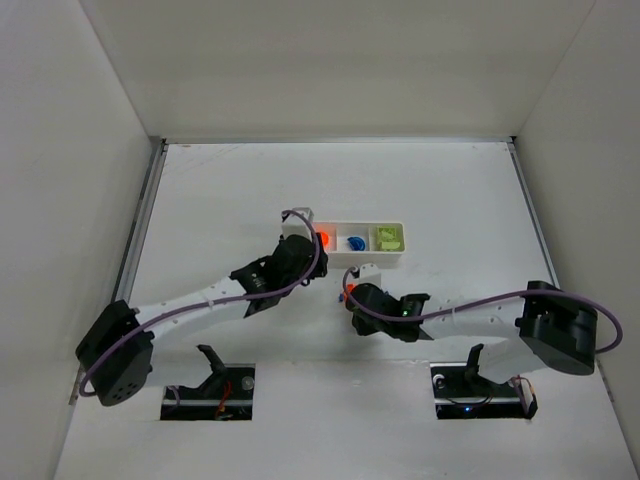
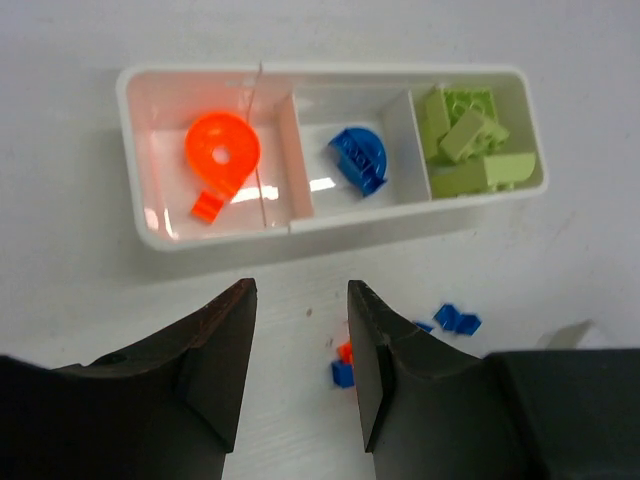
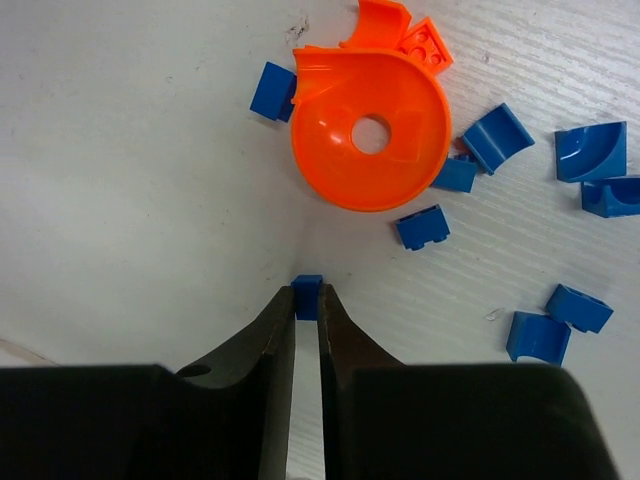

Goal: Sort the legos into containers by color

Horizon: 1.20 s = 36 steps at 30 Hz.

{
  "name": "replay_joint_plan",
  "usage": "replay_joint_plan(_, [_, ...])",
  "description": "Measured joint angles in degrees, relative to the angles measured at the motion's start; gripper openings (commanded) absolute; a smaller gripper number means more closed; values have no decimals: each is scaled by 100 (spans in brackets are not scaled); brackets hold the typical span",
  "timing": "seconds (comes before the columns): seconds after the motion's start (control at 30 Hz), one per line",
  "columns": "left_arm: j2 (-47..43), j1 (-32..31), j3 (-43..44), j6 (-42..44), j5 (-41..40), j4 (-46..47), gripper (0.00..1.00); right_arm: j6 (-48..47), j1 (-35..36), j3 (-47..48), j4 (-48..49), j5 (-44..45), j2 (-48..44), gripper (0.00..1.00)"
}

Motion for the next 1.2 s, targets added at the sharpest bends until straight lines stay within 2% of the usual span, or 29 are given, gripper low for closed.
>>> replay_joint_plan(0.17, [-321, -415, -614, -68, -122, -310, 39, 7, 0, 7, -66, 26, -98, 14])
replay_joint_plan(0.33, [-343, -870, -874, -203, -184, -396, 39, -66, -142, 87, -96, 35, -612, 14])
replay_joint_plan(0.57, [48, -1429, -881, -308, -442, -94, 39, -619, -1366, 719, 160, -15, -743, 15])
replay_joint_plan(0.7, [330, -1580, -881, -337, -566, -81, 39, -938, -2105, 1189, 525, -247, -280, 15])
replay_joint_plan(0.83, [487, -1600, -876, -358, -702, -44, 39, -1123, -2496, 1639, 767, -459, 428, 15])
replay_joint_plan(0.9, [573, -1598, -866, -369, -739, -4, 39, -1185, -2564, 1788, 837, -533, 732, 20])
replay_joint_plan(0.97, [662, -1602, -852, -369, -745, 55, 39, -1215, -2601, 1888, 872, -573, 975, 34])
replay_joint_plan(1.03, [765, -1624, -822, -372, -745, 109, 39, -1237, -2618, 1910, 883, -581, 1099, 42])
replay_joint_plan(1.2, [1001, -1648, -708, -369, -723, 190, 38, -1287, -2643, 1908, 922, -562, 1045, 43])
